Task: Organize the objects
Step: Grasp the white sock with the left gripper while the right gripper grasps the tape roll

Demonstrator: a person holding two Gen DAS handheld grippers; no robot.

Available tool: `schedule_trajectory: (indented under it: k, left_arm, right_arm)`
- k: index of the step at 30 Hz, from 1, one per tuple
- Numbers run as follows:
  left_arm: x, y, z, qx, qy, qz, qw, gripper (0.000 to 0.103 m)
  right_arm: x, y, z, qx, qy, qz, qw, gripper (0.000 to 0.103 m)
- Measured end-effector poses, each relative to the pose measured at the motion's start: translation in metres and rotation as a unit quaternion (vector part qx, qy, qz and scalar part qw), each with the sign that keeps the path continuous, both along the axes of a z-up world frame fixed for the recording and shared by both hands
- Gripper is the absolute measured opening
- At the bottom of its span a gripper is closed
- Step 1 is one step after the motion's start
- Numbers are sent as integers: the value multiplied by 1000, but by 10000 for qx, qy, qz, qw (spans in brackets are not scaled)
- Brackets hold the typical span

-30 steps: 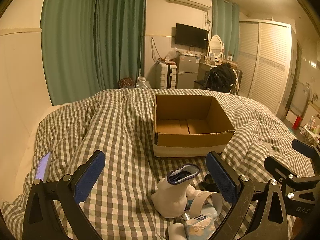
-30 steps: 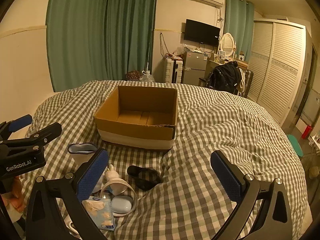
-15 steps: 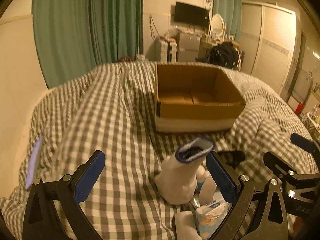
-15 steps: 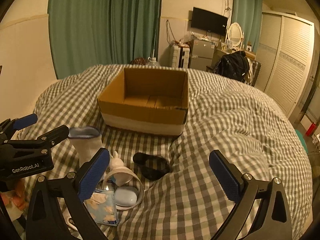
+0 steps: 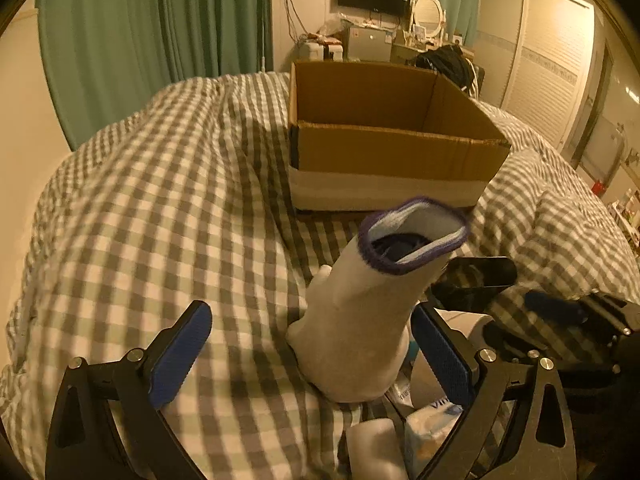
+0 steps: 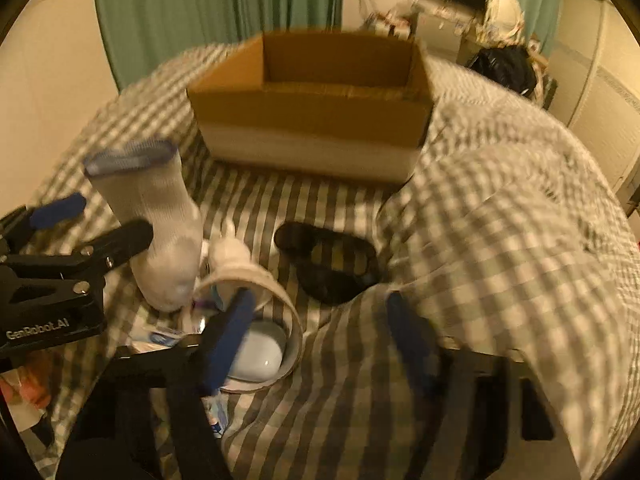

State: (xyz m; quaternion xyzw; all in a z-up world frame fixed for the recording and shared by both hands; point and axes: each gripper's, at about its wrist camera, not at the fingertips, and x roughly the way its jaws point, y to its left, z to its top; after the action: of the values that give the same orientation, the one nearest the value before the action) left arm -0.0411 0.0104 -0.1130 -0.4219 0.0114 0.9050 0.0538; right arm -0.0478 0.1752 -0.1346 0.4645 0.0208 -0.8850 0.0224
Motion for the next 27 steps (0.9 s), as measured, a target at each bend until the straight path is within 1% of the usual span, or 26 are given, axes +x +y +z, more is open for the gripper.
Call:
schedule_trajectory:
  k: [1, 2, 3, 4, 5, 6, 7, 8, 10, 13, 17, 20, 21, 23, 27]
  left_arm:
    - [-3, 0, -5, 42, -44, -25, 10000, 94]
    - [-6, 0, -7, 101, -97, -58, 9999, 86]
    - [-9, 0, -10, 201, -135, -122, 9996, 80]
    - [-11, 0, -12, 326, -171, -199, 9991, 69]
    - [-13, 1, -14, 426, -216, -258, 9985, 59]
    - [-13, 1, -15, 501, -244, -320, 9979, 53]
    - [-12, 2, -15, 526, -230, -391, 9976, 43]
    - [-11, 4, -14, 500, -214, -437, 9976, 40]
    - [-8, 7, -13, 424, -180, -518, 9976, 37]
    - [-5, 7, -11, 447, -168, -551, 9973, 34]
    - [1, 1, -6, 433, -184, -556, 9973, 31]
    - [13, 1, 4, 345, -153, -614, 9974, 30]
    - [18, 1, 10, 307, -91, -616, 9976, 30]
    - [24, 1, 18, 260, 3, -599, 9979, 30]
    - [40, -2, 38, 264, 177, -571, 9979, 30]
  right_arm:
    - [-4, -2, -5, 8, -107, 63, 9999, 47]
    - [-9, -5, -11, -6, -217, 156, 9996, 44]
    - [-12, -6, -13, -30, -282, 211, 9994, 36]
    - [-15, -9, -18, -73, -397, 295, 9987, 26]
    - [-19, -11, -23, -99, -532, 367, 9979, 23]
    - [-21, -12, -27, -113, -625, 408, 9971, 18]
    - [-23, -14, -31, -90, -692, 438, 9966, 16]
    - [-23, -15, -32, -56, -699, 431, 9966, 16]
    - [-22, -13, -31, -106, -659, 401, 9970, 9]
    - [-17, -9, -27, -182, -541, 351, 9977, 9]
    - [-6, -10, -17, -65, -259, 326, 9991, 8]
    - [8, -13, 0, 43, 45, 276, 9996, 8]
    - [12, -13, 4, 70, 136, 262, 9995, 7]
    - [22, -14, 23, 130, 304, 244, 9992, 6]
    - [32, -17, 45, 146, 589, 201, 9980, 6]
